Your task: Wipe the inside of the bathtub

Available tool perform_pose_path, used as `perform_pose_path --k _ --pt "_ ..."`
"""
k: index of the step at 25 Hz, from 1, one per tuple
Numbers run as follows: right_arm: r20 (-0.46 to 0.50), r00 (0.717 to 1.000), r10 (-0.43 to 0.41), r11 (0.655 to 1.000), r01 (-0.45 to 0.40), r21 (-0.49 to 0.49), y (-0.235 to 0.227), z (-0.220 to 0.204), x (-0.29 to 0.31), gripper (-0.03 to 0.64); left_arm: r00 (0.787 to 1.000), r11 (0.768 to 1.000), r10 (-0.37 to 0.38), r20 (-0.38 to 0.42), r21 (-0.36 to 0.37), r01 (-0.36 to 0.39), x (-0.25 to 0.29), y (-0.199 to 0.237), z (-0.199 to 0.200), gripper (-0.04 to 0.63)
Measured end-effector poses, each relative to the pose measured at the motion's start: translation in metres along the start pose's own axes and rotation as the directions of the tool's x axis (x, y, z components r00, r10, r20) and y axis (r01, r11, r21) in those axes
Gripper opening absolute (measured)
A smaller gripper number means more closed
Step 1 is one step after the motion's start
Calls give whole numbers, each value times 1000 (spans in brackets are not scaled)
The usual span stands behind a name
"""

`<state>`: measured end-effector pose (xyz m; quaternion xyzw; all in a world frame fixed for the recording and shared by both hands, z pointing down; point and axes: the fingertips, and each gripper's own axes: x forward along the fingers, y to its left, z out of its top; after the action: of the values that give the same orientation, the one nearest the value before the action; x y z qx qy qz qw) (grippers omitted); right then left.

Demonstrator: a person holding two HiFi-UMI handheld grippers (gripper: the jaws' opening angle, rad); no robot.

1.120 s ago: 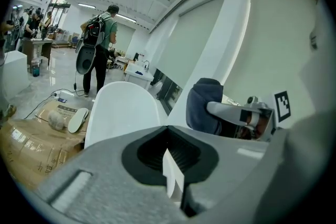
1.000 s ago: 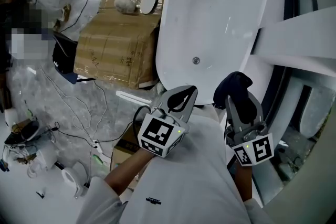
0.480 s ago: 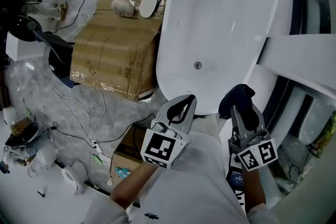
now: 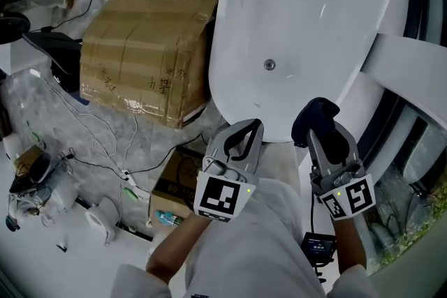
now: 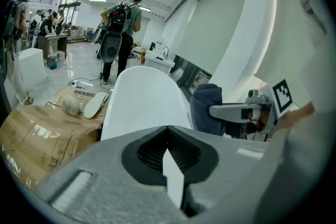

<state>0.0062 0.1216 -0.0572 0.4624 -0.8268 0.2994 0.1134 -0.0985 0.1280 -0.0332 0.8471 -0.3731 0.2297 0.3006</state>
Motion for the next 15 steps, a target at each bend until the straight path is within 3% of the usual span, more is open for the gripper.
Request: perform_pose_path --k 11,15 --pt "-70 997 23 988 -33 -151 -28 -39 60 123 996 995 24 -87 -92 -32 44 38 -76 0" --pt "-90 996 28 987 -42 -154 -39 -57 79 123 994 991 48 -103 -117 -60 57 54 -95 0"
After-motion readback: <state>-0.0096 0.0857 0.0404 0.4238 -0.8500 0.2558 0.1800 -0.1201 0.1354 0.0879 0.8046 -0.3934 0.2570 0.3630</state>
